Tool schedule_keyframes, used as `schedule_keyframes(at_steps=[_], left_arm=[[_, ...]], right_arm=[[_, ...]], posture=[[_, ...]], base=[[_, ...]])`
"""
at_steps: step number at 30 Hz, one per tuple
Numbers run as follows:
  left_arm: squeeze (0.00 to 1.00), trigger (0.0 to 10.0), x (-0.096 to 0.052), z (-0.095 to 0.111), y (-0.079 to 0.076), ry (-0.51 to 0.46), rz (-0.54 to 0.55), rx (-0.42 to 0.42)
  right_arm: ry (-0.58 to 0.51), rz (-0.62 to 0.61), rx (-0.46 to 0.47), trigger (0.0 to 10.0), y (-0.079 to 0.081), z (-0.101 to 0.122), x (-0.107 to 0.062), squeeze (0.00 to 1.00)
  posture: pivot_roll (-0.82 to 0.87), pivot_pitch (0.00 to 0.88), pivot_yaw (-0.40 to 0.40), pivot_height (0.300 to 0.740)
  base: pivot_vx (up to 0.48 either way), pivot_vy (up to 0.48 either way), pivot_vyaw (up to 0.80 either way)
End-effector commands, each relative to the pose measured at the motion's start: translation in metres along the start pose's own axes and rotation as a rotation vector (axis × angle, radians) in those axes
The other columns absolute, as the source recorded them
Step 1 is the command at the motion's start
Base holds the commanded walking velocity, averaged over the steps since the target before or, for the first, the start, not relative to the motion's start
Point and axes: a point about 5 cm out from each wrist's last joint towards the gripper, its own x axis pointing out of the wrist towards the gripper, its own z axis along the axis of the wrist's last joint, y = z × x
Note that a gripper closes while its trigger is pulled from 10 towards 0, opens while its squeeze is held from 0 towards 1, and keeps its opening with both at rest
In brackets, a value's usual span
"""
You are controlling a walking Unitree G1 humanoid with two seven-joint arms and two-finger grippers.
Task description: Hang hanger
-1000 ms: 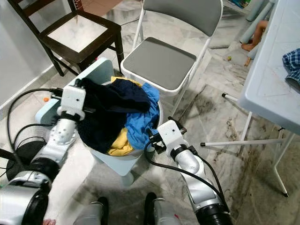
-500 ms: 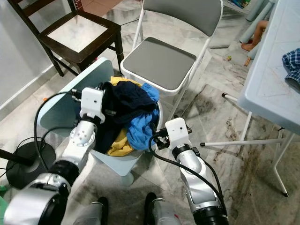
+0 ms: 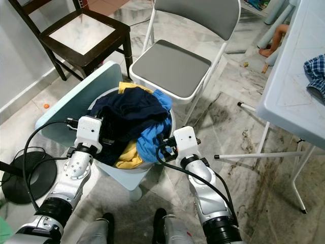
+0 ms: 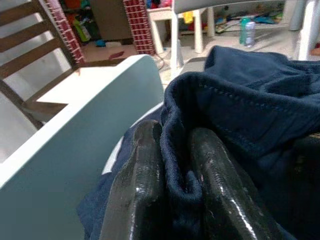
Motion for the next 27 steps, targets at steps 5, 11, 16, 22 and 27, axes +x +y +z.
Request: schedule_keyframes(at_steps=[5,11,16,22,27], left_arm=[[1.0,10.0,0.007,0.013,0.004,-0.02,-0.026,0.072],[1.0,10.0,-0.003,0.021,0.02,-0.081,0.021,0.135],[1.0,10.0,-0.004,0.029,0.021,-0.143,0.005,0.211],[1.0,10.0,0.012,0.039,0.015,-0.085,0.062,-0.12],[1.0,10.0,0.015,0.057,0.004,-0.146,-0.045,-0.213]], right_arm=[[0.024,-0.009,-0.011,10.0,-0.006,-0.006,-0.003,0.0],[0.034,-0.013,-0.015,10.0,-0.009,-0.009,-0.004,0.0],[0.037,-0.007,-0.02,10.0,-0.008,-0.009,-0.002,0.0],[0.022,0.01,-0.033,10.0,-0.005,-0.003,0.003,0.0],[0.02,0.01,-0.039,10.0,-0.006,-0.003,0.003,0.0]], posture=[[0.28,0.311,-0.135,0.74],[0.3,0.322,-0.137,0.74],[0.3,0.325,-0.146,0.74],[0.3,0.324,-0.161,0.74],[0.29,0.325,-0.158,0.74]], base=[[0.0,0.0,0.0],[0.0,0.0,0.0],[0.0,0.0,0.0],[0.0,0.0,0.0],[0.0,0.0,0.0]])
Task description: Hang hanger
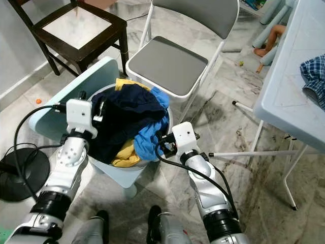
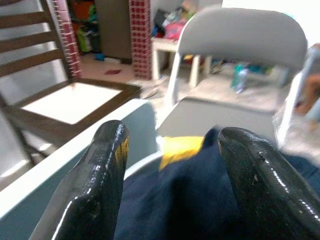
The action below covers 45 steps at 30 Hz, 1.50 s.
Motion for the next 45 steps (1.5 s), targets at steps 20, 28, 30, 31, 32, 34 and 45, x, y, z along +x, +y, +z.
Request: schedule_keyframes(at_steps=[20,28,30,31,32,34,45], left_arm=[[1.0,10.0,-0.095,0.0,0.011,0.009,-0.098,0.226],[1.0,10.0,-0.147,-0.017,0.014,0.102,-0.14,0.346],[1.0,10.0,-0.16,-0.03,0.014,0.165,-0.155,0.353],[1.0,10.0,-0.164,-0.035,0.014,0.187,-0.171,0.355],[1.0,10.0,-0.169,-0.044,0.013,0.221,-0.197,0.367],[1.0,10.0,-0.172,-0.052,0.014,0.251,-0.217,0.378],[0.0,10.0,-0.178,-0.088,0.05,0.368,-0.279,0.568]], right_arm=[[0.049,-0.024,0.003,10.0,-0.007,-0.018,-0.011,0.0],[0.05,-0.009,0.002,10.0,-0.003,-0.017,-0.008,0.0],[0.047,-0.002,0.003,10.0,-0.001,-0.016,-0.007,0.0],[0.046,-0.001,0.003,10.0,-0.001,-0.016,-0.007,0.0],[0.046,-0.001,0.003,10.0,-0.001,-0.016,-0.007,0.0],[0.046,-0.001,0.003,10.0,-0.001,-0.016,-0.006,0.0],[0.046,-0.021,-0.006,10.0,-0.007,-0.017,-0.011,0.0]], posture=[[0.31,0.344,-0.13,0.74],[0.33,0.351,-0.136,0.74],[0.33,0.353,-0.134,0.74],[0.33,0.354,-0.134,0.74],[0.33,0.355,-0.137,0.74],[0.33,0.355,-0.138,0.74],[0.29,0.353,-0.131,0.74]], base=[[0.0,0.0,0.0],[0.0,0.0,0.0],[0.0,0.0,0.0],[0.0,0.0,0.0],[0.0,0.0,0.0],[0.0,0.0,0.0],[0.0,0.0,0.0]])
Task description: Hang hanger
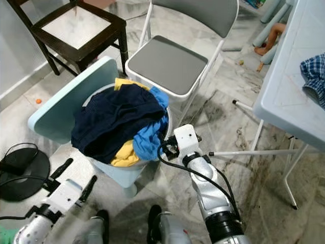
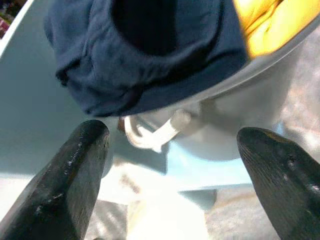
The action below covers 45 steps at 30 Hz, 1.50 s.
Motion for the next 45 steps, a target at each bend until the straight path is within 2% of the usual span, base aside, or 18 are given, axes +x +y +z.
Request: schedule_keyframes(at_steps=[1,5,17,26,27,28,29,45], left_arm=[[0.0,10.0,-0.003,-0.005,-0.004,0.012,-0.011,0.01],[0.0,10.0,0.008,-0.008,0.002,0.001,0.012,0.063],[0.0,10.0,0.029,-0.004,0.007,-0.052,0.036,0.092],[0.0,10.0,0.045,0.0,0.015,-0.082,0.045,0.161],[0.0,5.2,0.045,0.0,0.016,-0.084,0.045,0.163],[0.0,4.5,0.047,0.001,0.016,-0.086,0.044,0.168],[0.0,0.0,0.049,0.002,0.017,-0.091,0.043,0.171],[0.0,0.0,0.063,0.015,0.02,-0.164,0.03,0.213]], right_arm=[[0.027,-0.007,0.006,10.0,-0.002,-0.009,-0.006,0.0],[0.024,-0.008,0.006,10.0,-0.001,-0.008,-0.006,0.0],[0.024,-0.007,-0.007,10.0,-0.003,-0.008,-0.009,0.0],[0.02,-0.011,-0.017,10.0,-0.006,-0.005,-0.01,0.0],[0.02,-0.012,-0.018,10.0,-0.007,-0.005,-0.01,0.0],[0.02,-0.013,-0.019,10.0,-0.007,-0.005,-0.011,0.0],[0.022,-0.016,-0.022,10.0,-0.009,-0.005,-0.012,0.0],[0.025,-0.034,-0.02,10.0,-0.01,-0.006,-0.014,0.0]], posture=[[0.29,0.353,-0.131,0.74],[0.28,0.355,-0.131,0.74],[0.26,0.36,-0.14,0.74],[0.23,0.359,-0.15,0.74],[0.23,0.359,-0.15,0.74],[0.22,0.358,-0.15,0.74],[0.22,0.359,-0.151,0.74],[0.21,0.357,-0.131,0.74]], base=[[0.0,0.0,0.0],[0.0,0.0,0.0],[0.0,0.0,0.0],[0.0,0.0,0.0],[0.0,0.0,0.0],[0.0,0.0,0.0],[0.0,0.0,0.0],[0.0,0.0,0.0]])
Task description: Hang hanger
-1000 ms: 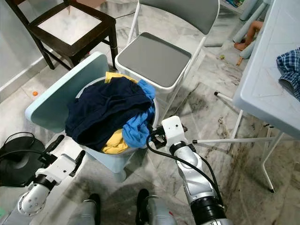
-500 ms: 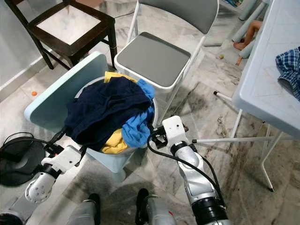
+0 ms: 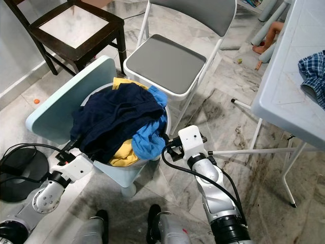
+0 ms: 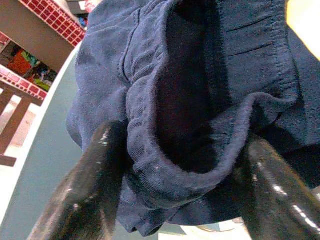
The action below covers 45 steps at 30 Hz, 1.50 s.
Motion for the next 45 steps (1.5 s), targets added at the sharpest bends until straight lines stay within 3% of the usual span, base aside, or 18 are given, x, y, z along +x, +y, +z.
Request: schedule_keyframes(at_steps=[1,17,33,38,45], left_arm=[[0.0,0.0,-0.005,-0.001,-0.006,-0.003,-0.028,0.008],[0.0,0.0,-0.019,-0.008,-0.012,0.022,-0.048,-0.009],[0.0,0.0,-0.011,-0.007,-0.007,0.033,-0.004,-0.03],[0.0,0.0,-0.004,-0.003,0.0,0.025,0.043,-0.068],[0.0,0.0,0.028,0.021,0.028,-0.044,0.198,-0.209]], right_arm=[[0.022,-0.012,0.008,10.0,-0.002,-0.006,-0.005,0.0],[0.025,-0.024,0.018,10.0,-0.002,-0.007,-0.005,0.0],[0.02,-0.025,0.016,10.0,-0.003,-0.005,-0.003,0.0],[0.019,-0.026,0.015,10.0,-0.004,-0.005,-0.003,0.0],[0.017,-0.027,0.012,10.0,-0.005,-0.004,-0.002,0.0]], posture=[[0.21,0.357,-0.131,0.74],[0.22,0.36,-0.123,0.74],[0.22,0.354,-0.125,0.74],[0.22,0.352,-0.125,0.74],[0.22,0.348,-0.133,0.74]], base=[[0.0,0.0,0.0],[0.0,0.0,0.0],[0.0,0.0,0.0],[0.0,0.0,0.0],[0.0,0.0,0.0]])
